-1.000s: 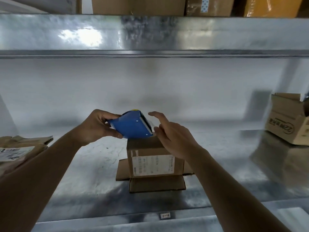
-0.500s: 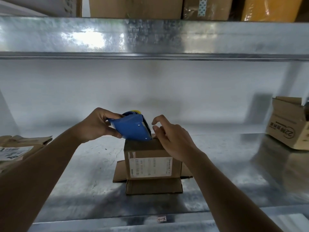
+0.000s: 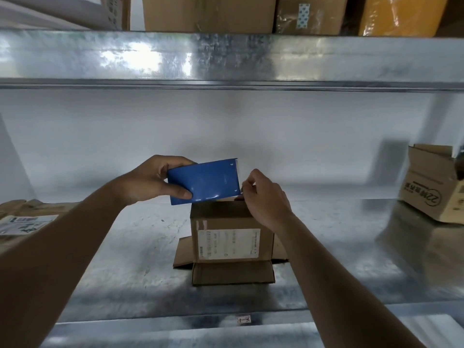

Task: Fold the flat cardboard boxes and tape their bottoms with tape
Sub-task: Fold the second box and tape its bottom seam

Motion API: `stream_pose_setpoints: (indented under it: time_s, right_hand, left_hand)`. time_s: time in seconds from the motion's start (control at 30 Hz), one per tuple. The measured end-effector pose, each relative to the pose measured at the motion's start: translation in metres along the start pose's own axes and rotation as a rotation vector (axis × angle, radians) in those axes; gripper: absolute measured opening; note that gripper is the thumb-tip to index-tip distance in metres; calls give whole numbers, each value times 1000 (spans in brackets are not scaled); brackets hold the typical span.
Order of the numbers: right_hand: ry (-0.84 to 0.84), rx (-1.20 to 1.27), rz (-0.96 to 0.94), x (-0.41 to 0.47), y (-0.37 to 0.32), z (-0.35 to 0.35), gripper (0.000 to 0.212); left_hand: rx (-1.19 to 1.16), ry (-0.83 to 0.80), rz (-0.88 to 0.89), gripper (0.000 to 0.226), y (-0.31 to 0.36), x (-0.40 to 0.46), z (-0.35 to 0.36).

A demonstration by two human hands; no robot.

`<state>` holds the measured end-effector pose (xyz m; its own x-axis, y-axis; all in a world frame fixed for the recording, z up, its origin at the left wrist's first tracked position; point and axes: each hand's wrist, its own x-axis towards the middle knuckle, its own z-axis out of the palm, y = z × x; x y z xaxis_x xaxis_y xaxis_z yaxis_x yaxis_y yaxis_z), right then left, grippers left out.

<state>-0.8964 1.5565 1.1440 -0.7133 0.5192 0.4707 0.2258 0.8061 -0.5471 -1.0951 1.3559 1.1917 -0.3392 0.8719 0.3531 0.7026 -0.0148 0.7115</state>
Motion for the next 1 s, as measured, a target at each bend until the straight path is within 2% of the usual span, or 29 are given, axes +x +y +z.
stream_pose_setpoints:
  time_s: [0.17,0.37,0.5,0.6,0.73,0.83,0.9,1.0]
  right_hand:
    - [-80,8,-2,0,-4,-4,13]
    - [-188,220,46,-1,-5,-18,21]
    - [-184,202,48,-2,-4,-16,17]
    - [-129,231,58,-3,-1,-15,25]
    - [-120,228,20,-3,3,-11,27]
    - [-114,220,-4,-4,5,-8,27]
    - [-113,255,1,-6,9,-7,28]
    - [-104,262,-17,-8,11,-3,28]
  left_hand:
    - [-129,80,30,39,14,-2,3]
    - [-160,98,29,38,16,-2,5]
    - [-179,83,10,34,13,-2,2]
    - [-166,91,0,31,15,-2,-5]
    - [-163,107,-26,59,20,-9,-18]
    - [-206,155,-60,50,19,-10,-25]
    - [-219,180,-100,53,17,-12,-33]
    - [-249,210,-164,83,13,-19,-43]
